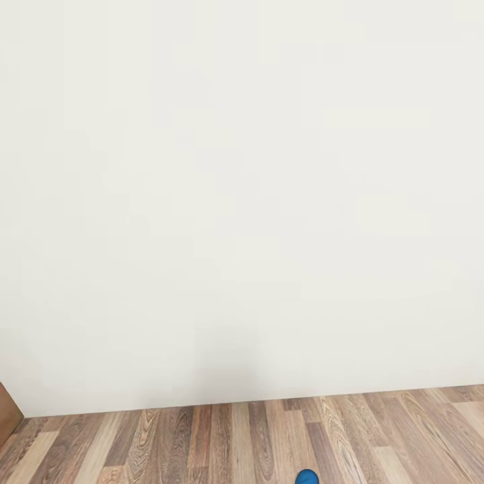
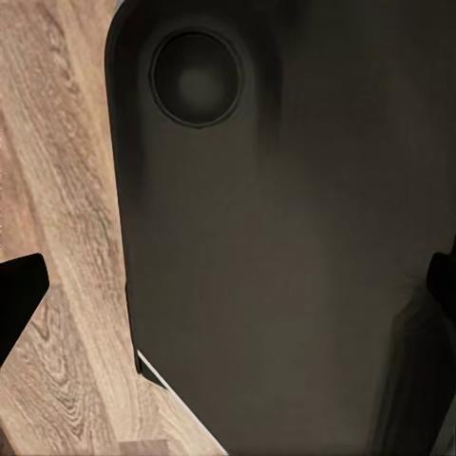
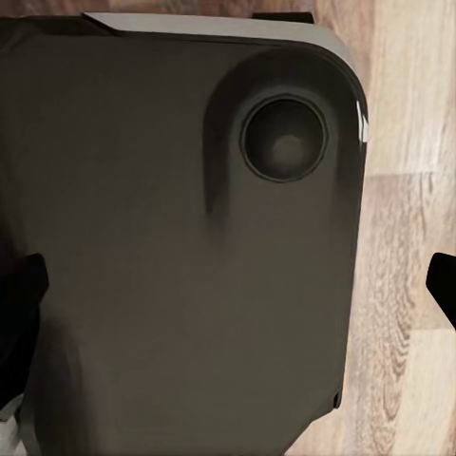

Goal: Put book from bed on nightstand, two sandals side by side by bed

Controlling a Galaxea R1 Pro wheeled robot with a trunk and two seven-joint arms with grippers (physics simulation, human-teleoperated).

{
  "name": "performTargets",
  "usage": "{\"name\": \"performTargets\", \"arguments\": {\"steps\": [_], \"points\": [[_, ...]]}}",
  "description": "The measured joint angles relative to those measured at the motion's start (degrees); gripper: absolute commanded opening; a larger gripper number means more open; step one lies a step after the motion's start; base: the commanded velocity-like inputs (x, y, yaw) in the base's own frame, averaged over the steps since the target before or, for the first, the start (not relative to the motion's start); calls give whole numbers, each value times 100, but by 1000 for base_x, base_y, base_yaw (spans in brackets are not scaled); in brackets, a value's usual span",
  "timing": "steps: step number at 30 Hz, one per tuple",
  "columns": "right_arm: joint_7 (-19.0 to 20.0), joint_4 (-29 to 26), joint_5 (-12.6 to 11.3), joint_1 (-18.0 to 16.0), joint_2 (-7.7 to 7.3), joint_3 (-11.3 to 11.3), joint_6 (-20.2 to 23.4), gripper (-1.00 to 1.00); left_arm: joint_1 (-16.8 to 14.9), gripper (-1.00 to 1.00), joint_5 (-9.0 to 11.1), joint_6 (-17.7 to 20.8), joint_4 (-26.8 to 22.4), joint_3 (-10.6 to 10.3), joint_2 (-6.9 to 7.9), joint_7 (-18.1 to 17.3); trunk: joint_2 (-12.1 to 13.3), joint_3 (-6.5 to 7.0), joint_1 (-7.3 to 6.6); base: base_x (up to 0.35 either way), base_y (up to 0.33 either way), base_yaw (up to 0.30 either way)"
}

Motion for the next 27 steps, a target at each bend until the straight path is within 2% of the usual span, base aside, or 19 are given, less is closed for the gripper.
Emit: {"name": "performTargets", "arguments": {"steps": [27], "points": [[-2, 6, 14, -2, -23, -3, -34, 100, 0, 100, -24, -44, 0, -22, 8, 5, 0, 0, 0, 0, 0, 0]]}}
